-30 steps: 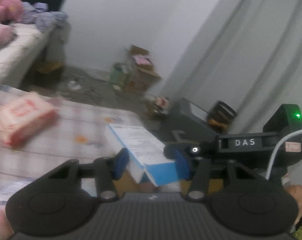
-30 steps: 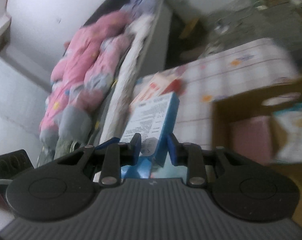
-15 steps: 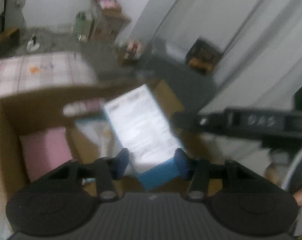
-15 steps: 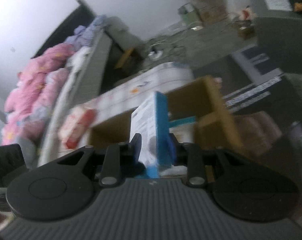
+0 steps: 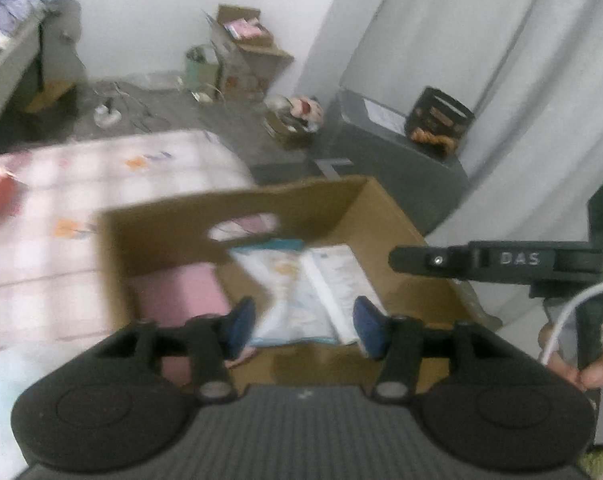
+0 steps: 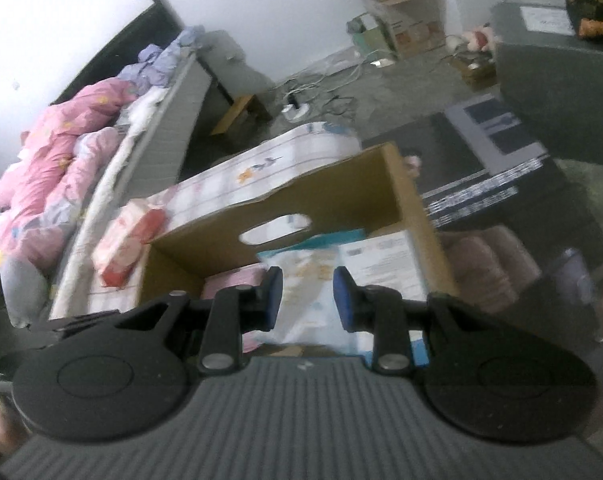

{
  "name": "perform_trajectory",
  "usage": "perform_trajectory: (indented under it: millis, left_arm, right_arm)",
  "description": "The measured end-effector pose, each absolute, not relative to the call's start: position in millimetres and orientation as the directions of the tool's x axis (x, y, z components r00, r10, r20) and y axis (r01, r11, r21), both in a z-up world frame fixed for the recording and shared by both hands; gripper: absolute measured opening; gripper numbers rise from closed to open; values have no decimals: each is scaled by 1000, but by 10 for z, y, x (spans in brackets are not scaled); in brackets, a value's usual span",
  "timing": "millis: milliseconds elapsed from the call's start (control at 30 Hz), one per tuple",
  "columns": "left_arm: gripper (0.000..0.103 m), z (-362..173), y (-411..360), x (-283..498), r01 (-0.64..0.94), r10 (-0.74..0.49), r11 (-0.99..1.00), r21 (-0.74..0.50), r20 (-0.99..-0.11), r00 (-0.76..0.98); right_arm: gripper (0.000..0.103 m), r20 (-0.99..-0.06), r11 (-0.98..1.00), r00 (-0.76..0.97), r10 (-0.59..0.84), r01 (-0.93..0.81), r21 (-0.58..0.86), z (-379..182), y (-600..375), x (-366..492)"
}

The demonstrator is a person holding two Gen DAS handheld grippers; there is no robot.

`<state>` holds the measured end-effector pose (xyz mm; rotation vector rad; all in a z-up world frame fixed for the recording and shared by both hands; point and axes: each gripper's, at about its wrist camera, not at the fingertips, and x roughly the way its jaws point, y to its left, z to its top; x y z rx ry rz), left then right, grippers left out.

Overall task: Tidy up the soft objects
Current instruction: 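Release the box and move the right tool back toward the bed, then move the right tool over the bed items toward the blue wet-wipe pack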

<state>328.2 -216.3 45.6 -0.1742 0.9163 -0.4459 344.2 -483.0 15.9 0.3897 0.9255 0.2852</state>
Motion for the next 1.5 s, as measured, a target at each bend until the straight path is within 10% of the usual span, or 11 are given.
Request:
perform_trajectory:
  millis: [833, 1500]
  left_arm:
    - [63, 483, -683, 2987, 151, -351, 930, -335, -688, 635]
    - [93, 816, -127, 2290, 97, -264, 955, -280, -651, 712]
  right_arm:
    - [32, -830, 897, 341, 441, -122, 426, -835, -3786, 4469]
    - [45, -671, 851, 573, 471, -94, 517, 384, -4072, 3320]
